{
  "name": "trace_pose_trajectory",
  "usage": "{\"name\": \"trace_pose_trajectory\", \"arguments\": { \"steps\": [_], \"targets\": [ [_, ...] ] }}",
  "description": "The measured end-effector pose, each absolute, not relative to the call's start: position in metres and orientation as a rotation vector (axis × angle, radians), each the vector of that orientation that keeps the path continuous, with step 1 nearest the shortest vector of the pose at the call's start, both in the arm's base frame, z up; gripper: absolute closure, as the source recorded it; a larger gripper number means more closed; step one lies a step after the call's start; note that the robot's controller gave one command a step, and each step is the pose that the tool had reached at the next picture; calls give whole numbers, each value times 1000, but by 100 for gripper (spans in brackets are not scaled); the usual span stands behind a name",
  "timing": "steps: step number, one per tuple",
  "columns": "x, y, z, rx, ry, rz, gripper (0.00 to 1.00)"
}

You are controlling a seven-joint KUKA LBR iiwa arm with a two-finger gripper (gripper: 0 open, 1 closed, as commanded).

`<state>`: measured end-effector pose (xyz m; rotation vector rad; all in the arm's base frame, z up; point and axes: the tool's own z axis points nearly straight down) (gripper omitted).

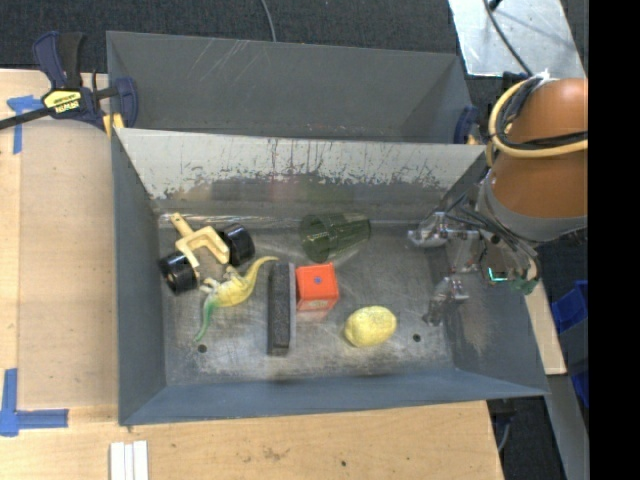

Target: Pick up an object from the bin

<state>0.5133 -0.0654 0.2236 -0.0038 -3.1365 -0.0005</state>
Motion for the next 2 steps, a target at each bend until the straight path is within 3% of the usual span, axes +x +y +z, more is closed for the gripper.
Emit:
{"name": "trace_pose_trajectory", "arguments": {
  "steps": [2],
  "targets": [
    [515,-65,227,2,-3146,1,0]
  ]
}}
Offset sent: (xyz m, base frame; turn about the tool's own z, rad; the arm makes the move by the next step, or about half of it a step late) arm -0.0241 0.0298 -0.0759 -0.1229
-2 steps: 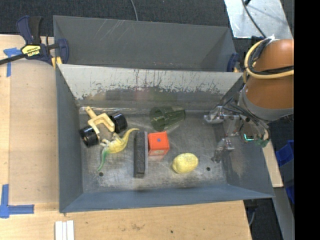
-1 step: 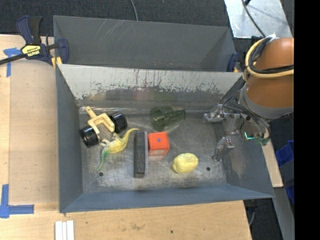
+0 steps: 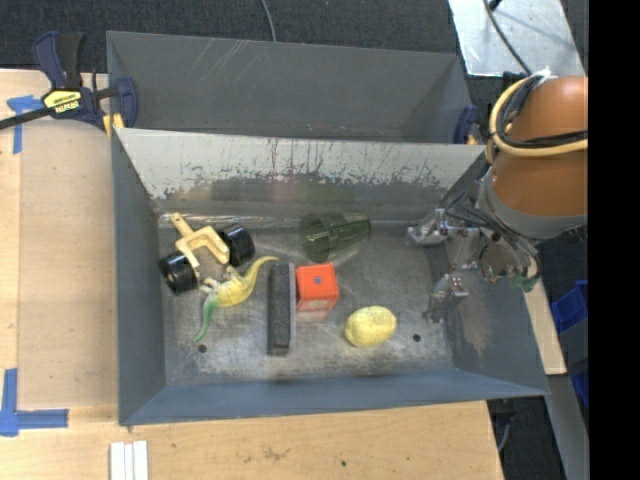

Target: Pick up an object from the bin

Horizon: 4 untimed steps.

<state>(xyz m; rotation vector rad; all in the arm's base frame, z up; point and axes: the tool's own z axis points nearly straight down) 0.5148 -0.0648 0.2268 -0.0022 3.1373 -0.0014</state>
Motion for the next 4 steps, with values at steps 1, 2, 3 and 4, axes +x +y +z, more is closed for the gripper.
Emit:
{"name": "trace_pose_trajectory", "arguments": {
  "steps": [1,2,3,4],
  "targets": [
    [521,-59,225,-43,3154,3,0],
    [524,-17,235,4,3129,-4,0],
    [510,8,186,-50,3135,1,0],
    [503,-24,139,46,3136,2,0]
  ]
}}
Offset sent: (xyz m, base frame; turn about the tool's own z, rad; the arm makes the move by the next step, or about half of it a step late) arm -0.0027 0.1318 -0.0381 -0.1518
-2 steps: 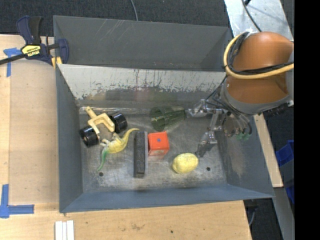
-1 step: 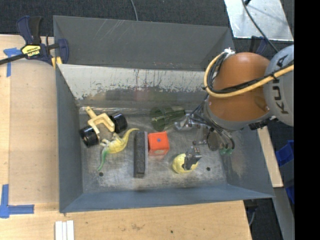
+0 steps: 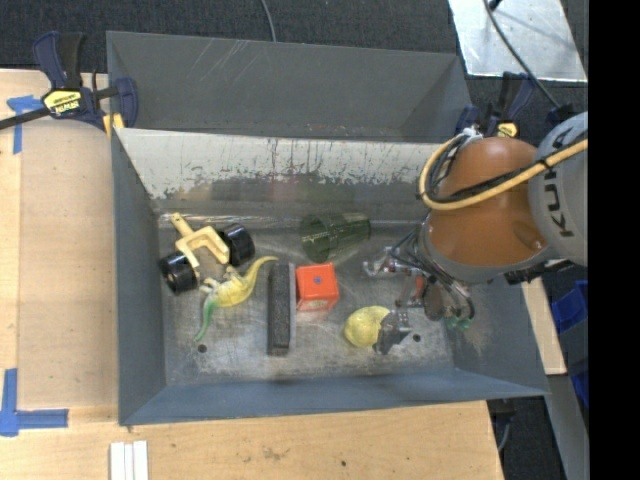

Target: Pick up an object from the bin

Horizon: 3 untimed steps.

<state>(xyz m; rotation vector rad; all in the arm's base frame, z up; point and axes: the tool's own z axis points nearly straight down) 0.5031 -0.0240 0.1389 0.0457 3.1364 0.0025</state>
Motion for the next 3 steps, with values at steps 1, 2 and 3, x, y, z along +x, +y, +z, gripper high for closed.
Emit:
{"name": "trace_pose_trajectory", "arguments": {
  "steps": [1,2,3],
  "targets": [
    [516,-51,73,-359,3113,0,100],
    [516,-51,73,-359,3113,-1,100],
    [502,-69,230,-362,3114,-3,100]
  ]
}}
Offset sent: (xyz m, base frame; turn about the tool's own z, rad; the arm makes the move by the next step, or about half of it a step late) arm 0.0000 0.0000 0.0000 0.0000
